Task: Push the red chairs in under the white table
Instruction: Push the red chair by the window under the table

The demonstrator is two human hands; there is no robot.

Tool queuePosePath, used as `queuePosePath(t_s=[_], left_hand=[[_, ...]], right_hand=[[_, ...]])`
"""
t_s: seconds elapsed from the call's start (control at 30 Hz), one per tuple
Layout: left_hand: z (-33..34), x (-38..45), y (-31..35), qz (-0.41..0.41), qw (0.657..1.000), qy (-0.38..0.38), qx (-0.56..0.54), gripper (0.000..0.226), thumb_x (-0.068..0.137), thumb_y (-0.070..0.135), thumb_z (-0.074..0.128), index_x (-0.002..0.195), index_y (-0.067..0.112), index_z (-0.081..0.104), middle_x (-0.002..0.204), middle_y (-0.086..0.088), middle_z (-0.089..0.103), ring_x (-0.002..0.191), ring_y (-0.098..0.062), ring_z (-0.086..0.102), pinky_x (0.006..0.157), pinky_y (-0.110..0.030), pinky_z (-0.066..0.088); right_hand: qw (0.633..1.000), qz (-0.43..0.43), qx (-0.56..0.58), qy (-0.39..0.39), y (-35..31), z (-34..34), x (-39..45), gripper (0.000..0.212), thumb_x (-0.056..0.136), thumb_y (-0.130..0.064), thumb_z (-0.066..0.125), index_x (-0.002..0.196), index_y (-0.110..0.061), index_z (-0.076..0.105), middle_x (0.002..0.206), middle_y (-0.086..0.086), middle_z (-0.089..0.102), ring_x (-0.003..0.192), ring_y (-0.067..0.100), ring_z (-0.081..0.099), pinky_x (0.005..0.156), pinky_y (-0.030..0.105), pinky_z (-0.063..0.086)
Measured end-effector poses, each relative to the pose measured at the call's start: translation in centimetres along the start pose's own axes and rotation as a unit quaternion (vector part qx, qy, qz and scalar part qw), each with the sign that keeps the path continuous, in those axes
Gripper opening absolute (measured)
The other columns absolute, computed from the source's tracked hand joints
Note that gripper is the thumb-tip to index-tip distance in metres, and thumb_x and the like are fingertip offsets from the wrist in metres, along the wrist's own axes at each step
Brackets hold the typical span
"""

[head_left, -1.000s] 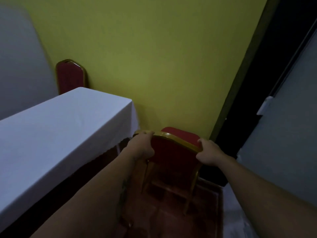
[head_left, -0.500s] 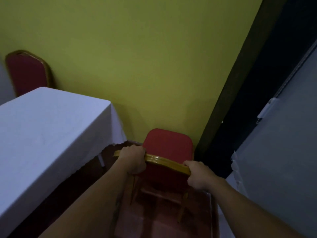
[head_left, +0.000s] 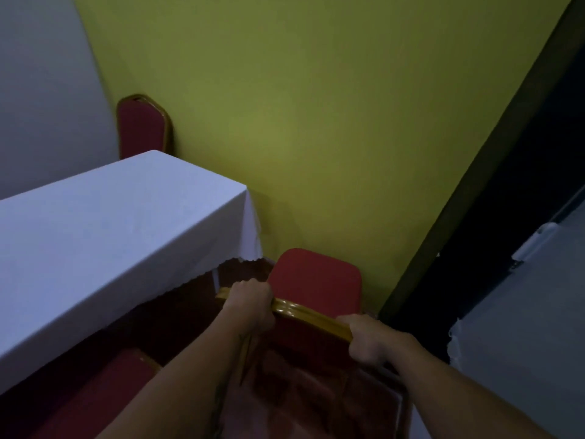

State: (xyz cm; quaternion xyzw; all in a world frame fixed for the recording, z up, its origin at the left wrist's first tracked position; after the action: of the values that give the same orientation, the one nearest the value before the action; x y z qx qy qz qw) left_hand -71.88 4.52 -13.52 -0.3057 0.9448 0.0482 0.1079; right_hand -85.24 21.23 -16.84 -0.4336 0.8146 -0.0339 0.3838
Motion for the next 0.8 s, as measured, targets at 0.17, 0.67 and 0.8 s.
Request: queuePosePath(t_s=[0.17,0.67,0.8], left_hand=[[0.2,-2.6,0.8,-0.032,0.999,0.021,-0.025,0.012,0.077,0.023,0.059,0.088,0.017,0.06,0.097,-0.008,0.069,0.091,-0.029,0.067,0.074,-0.036,0.045],[2.8,-4.9,0.5,-0.096,0.976,0.005,-0.197,0.028,0.079,0.025,0.063,0.106,0.023,0.065,0.103,-0.003,0.066,0.09,-0.025,0.062,0.077,-0.037,0.052],[4.2,-3.8,-1.6,-0.118,0.96,-0.075,-0.243,0.039,0.076,0.016,0.057,0.114,0.019,0.064,0.11,-0.008,0.066,0.09,-0.028,0.064,0.072,-0.035,0.053]], right_hand=[[0.998,-0.027,-0.051,0.001,0.3,-0.6,-0.3,0.038,0.088,-0.013,0.058,0.113,-0.038,0.072,0.104,0.0,0.072,0.089,0.02,0.068,0.072,0.035,0.056],[0.947,0.187,-0.048,0.256,3.9,-5.6,1.4,0.051,0.085,-0.028,0.069,0.129,-0.01,0.05,0.133,0.022,0.052,0.118,0.042,0.058,0.089,0.044,0.05],[0.853,0.204,0.414,0.242,5.7,-4.0,3.6,0.043,0.083,-0.018,0.049,0.122,-0.002,0.05,0.119,0.024,0.063,0.089,0.043,0.068,0.066,0.053,0.061]])
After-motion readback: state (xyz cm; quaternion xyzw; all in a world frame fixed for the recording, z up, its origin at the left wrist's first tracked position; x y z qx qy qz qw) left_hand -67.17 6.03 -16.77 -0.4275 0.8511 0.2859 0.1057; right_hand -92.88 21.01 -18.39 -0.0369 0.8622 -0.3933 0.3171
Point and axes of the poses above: each hand's wrist, its own x-axis towards the middle knuckle, its own z-axis out of the palm, y = z × x, the point moved 7 cm from there along x, towards the middle knuckle
